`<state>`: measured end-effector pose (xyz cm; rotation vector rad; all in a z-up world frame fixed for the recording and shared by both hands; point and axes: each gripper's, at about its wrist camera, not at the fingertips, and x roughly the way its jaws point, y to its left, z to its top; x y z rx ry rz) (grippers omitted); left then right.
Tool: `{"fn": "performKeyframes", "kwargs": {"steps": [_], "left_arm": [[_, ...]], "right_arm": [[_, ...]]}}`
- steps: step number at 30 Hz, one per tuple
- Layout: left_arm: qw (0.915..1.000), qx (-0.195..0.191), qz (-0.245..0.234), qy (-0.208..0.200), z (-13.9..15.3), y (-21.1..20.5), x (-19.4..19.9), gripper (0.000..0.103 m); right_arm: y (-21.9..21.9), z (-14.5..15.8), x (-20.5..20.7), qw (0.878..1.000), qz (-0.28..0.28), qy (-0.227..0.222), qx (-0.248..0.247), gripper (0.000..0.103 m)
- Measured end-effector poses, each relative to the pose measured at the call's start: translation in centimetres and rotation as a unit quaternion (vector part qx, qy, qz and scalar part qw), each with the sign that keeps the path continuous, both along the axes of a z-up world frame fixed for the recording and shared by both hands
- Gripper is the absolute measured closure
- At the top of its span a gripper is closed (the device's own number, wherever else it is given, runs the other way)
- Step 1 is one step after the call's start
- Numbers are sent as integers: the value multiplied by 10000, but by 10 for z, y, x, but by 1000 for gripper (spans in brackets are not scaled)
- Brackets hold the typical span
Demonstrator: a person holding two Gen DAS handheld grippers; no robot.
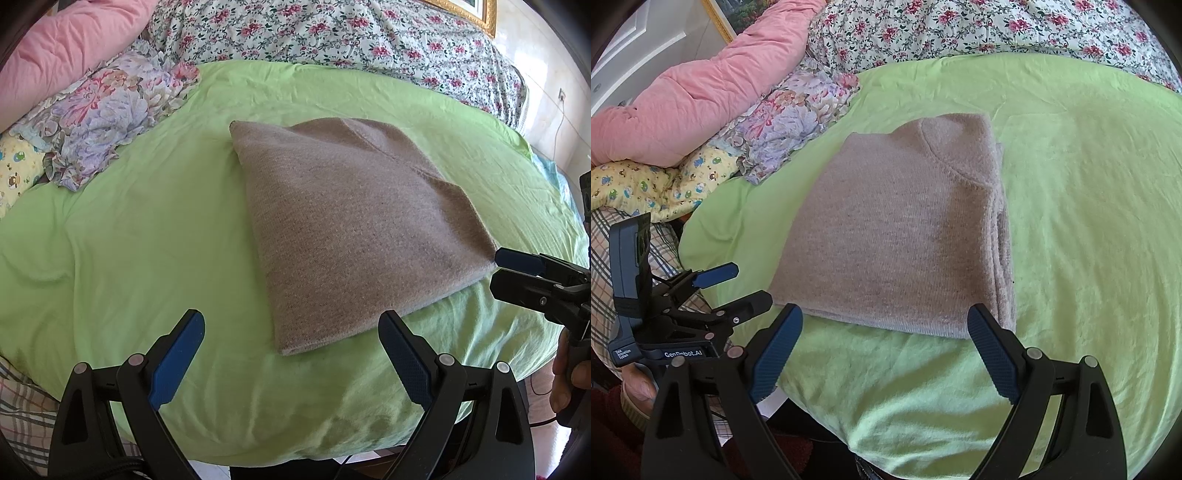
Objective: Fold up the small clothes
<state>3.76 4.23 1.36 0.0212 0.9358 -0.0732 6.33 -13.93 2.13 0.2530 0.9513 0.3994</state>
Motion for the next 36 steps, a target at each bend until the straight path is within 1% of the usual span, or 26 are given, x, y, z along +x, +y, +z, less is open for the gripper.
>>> {"fn": "performKeyframes", "kwargs": {"steps": [12, 28, 36], "left_arm": [[9999, 77, -88, -14, 4, -6, 10, 7], [9997, 248, 7, -27, 11, -3, 37, 8], [9995, 299, 57, -70, 14, 0, 49, 8]], "right_arm": [[1, 1, 1, 10000, -8, -40, -10, 12], [-3, 16, 34, 9997, 62, -226, -90, 12], [-2, 16, 40, 9997, 66, -221, -99, 12]]}}
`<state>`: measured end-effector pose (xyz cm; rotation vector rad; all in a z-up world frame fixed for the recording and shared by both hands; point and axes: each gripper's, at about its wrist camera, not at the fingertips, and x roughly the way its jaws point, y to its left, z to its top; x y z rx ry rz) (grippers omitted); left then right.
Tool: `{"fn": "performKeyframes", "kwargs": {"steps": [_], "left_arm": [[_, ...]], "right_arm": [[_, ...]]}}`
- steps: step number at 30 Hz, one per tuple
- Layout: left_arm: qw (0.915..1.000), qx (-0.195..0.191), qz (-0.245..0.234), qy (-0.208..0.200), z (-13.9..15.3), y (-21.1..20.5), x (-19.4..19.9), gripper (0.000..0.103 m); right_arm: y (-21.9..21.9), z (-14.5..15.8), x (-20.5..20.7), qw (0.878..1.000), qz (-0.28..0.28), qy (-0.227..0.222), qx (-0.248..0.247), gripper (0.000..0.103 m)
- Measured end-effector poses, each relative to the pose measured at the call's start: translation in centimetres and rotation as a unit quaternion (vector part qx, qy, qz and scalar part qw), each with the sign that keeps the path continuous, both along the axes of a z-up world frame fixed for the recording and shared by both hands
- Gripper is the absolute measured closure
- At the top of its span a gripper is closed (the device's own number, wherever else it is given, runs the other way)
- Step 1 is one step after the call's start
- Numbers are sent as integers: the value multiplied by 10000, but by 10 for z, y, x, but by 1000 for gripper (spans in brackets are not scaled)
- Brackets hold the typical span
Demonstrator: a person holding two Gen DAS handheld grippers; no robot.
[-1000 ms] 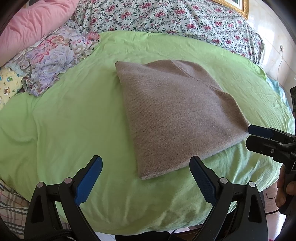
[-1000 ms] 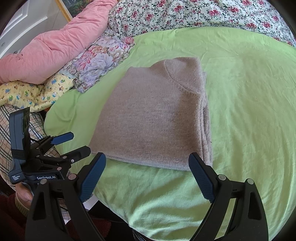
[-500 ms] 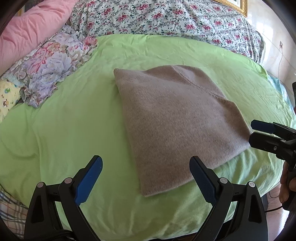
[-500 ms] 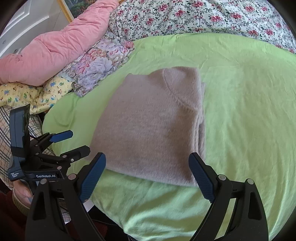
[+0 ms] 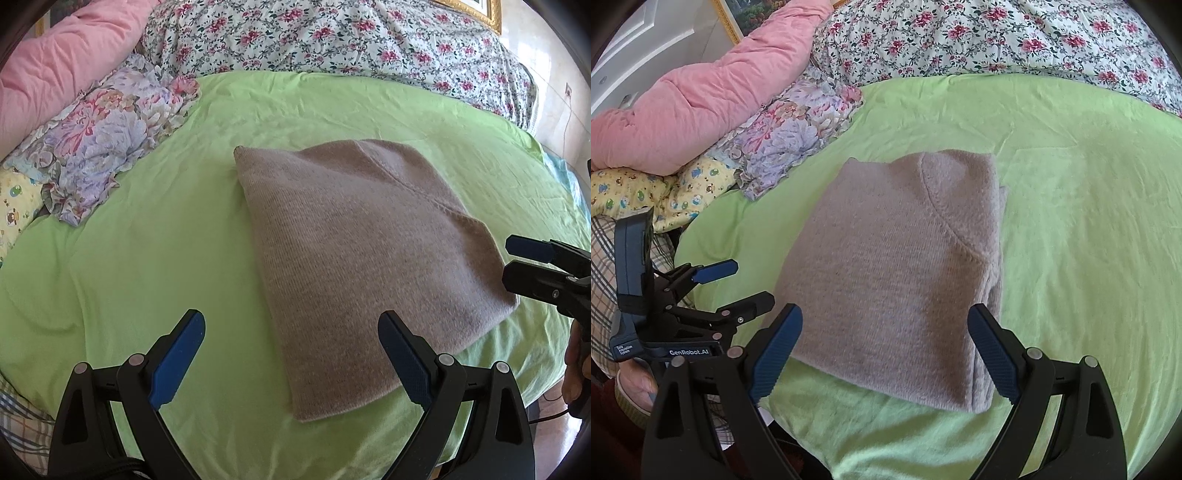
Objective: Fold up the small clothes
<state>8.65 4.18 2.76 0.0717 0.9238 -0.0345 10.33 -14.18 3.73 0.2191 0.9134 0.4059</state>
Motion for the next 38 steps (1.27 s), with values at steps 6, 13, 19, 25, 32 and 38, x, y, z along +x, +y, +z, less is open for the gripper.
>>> {"fn": "performKeyframes", "kwargs": {"steps": [6, 13, 19, 25, 32, 38], "left_arm": [[10000, 0, 15, 19, 0, 1, 5, 8], [10000, 33, 32, 33, -1, -2, 8, 8], [10000, 31, 48, 50, 0, -4, 10, 8], [9999, 6, 75, 83, 3, -3, 11, 8], [10000, 11, 44, 21, 5, -7, 5, 8], [9999, -113, 94, -22, 6, -2, 0, 8]], "right_arm": [[-3, -3, 7, 10000, 24, 34, 9, 12], [-4, -6, 9, 10000, 3, 43, 20, 12], [-4, -7, 11, 10000, 10, 52, 5, 12], [-4, -6, 12, 10000, 9, 38, 35, 12], [-3, -5, 9, 10000, 35, 36, 35, 11], [-6, -6, 8, 10000, 17, 33, 44, 9]]}}
